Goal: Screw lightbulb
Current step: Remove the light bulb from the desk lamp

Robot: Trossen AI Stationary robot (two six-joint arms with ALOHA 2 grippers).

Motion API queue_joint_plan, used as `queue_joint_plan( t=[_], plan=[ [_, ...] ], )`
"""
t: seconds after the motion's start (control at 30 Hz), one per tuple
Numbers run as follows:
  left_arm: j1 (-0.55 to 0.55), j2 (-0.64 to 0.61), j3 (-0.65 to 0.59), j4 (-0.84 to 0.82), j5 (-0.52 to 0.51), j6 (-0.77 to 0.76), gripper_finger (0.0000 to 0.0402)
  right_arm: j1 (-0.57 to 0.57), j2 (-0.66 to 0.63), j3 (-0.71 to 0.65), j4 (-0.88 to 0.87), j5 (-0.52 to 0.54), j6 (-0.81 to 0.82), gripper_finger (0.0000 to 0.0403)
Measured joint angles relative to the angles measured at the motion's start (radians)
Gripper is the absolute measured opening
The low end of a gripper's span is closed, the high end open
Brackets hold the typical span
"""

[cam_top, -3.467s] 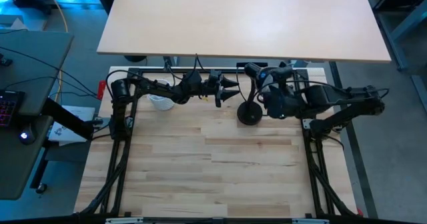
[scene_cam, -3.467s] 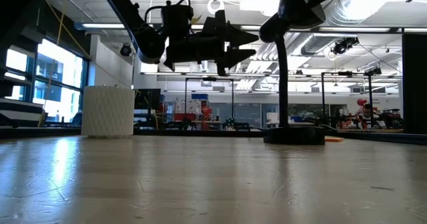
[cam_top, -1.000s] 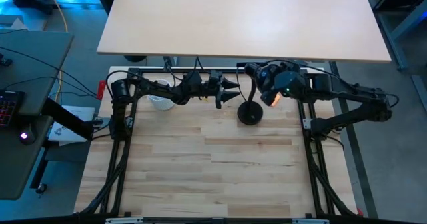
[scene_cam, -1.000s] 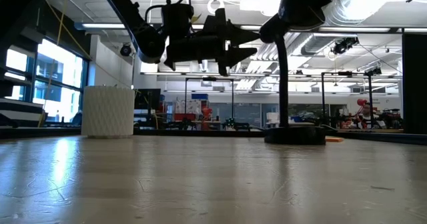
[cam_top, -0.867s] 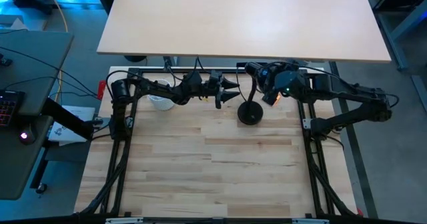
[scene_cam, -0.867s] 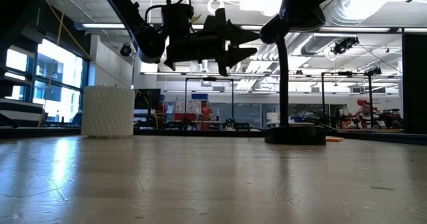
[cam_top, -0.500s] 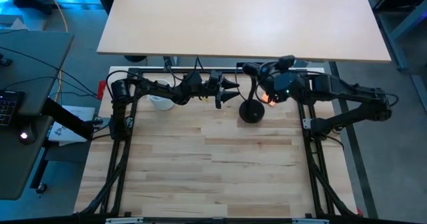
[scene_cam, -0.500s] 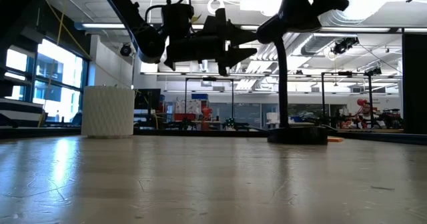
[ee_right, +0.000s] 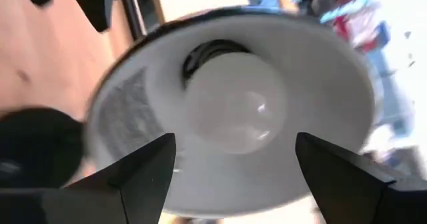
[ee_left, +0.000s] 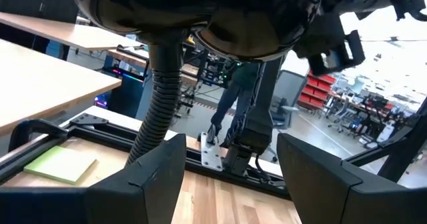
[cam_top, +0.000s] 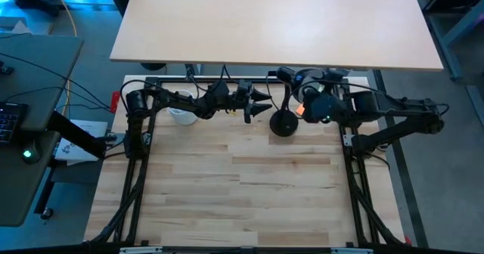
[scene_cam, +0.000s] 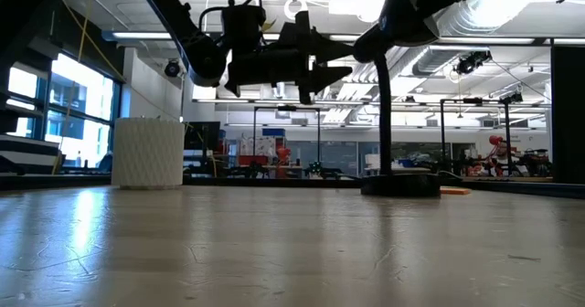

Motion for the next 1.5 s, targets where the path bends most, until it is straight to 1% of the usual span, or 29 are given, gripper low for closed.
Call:
queue_joint_plan(
  t=[0.1, 0.2, 0.27, 0.4, 0.5, 0.63, 0.7, 0.77, 0.83, 0.97, 1.07, 1.17, 1.23, 1.33, 1.4, 1.5],
  plan=[
    [0.000, 0.000, 0.000, 0.000, -0.003, -0.010, 0.0229, 0.001, 0.000, 0.000, -0.028, -0.058, 0.195, 0.0307],
    [0.000, 0.000, 0.000, 0.000, -0.022, -0.010, 0.0229, 0.001, 0.000, 0.000, -0.001, -0.127, 0.357, 0.0307],
    [0.000, 0.000, 0.000, 0.000, -0.037, -0.010, 0.0229, 0.001, 0.001, 0.000, 0.047, -0.154, 0.436, 0.0307],
    [0.000, 0.000, 0.000, 0.000, -0.053, -0.010, 0.0229, 0.003, 0.003, 0.000, 0.160, -0.166, 0.531, 0.0307],
    [0.000, 0.000, 0.000, 0.000, -0.054, -0.010, 0.0229, 0.003, 0.003, 0.000, 0.209, -0.169, 0.536, 0.0307],
    [0.000, 0.000, 0.000, -0.001, -0.053, -0.010, 0.0229, 0.003, 0.002, 0.000, 0.201, -0.170, 0.519, 0.0307],
    [0.001, 0.000, 0.000, -0.009, -0.050, -0.010, 0.0229, 0.003, 0.001, 0.000, 0.201, -0.169, 0.562, 0.0307],
    [0.012, 0.000, 0.000, -0.026, -0.024, -0.014, 0.0229, 0.003, 0.000, 0.000, 0.197, -0.165, 0.629, 0.0307],
    [0.031, -0.002, 0.000, -0.048, 0.012, -0.034, 0.0229, 0.003, -0.003, 0.000, 0.175, -0.165, 0.684, 0.0307],
    [0.053, -0.003, 0.000, -0.062, 0.033, -0.036, 0.0229, 0.010, -0.012, 0.000, 0.081, -0.164, 0.722, 0.0307],
    [0.048, -0.004, 0.000, -0.074, 0.035, 0.006, 0.0229, 0.022, -0.020, 0.000, 0.001, -0.155, 0.745, 0.0307],
    [0.029, -0.004, 0.000, -0.076, 0.003, 0.075, 0.0229, 0.045, -0.020, 0.000, -0.042, -0.154, 0.786, 0.0307],
    [0.010, -0.005, 0.000, -0.077, -0.051, 0.134, 0.0229, 0.055, -0.012, -0.002, -0.036, -0.131, 0.789, 0.0307],
    [-0.019, -0.005, 0.000, -0.084, -0.137, 0.213, 0.0229, 0.061, 0.005, -0.040, -0.006, -0.075, 0.814, 0.0307],
    [-0.034, -0.005, 0.000, -0.087, -0.180, 0.240, 0.0229, 0.058, 0.021, -0.065, 0.015, -0.077, 0.841, 0.0307],
    [-0.044, -0.005, 0.000, -0.088, -0.208, 0.261, 0.0229, 0.053, 0.036, -0.088, 0.060, -0.095, 0.866, 0.0307]
  ],
)
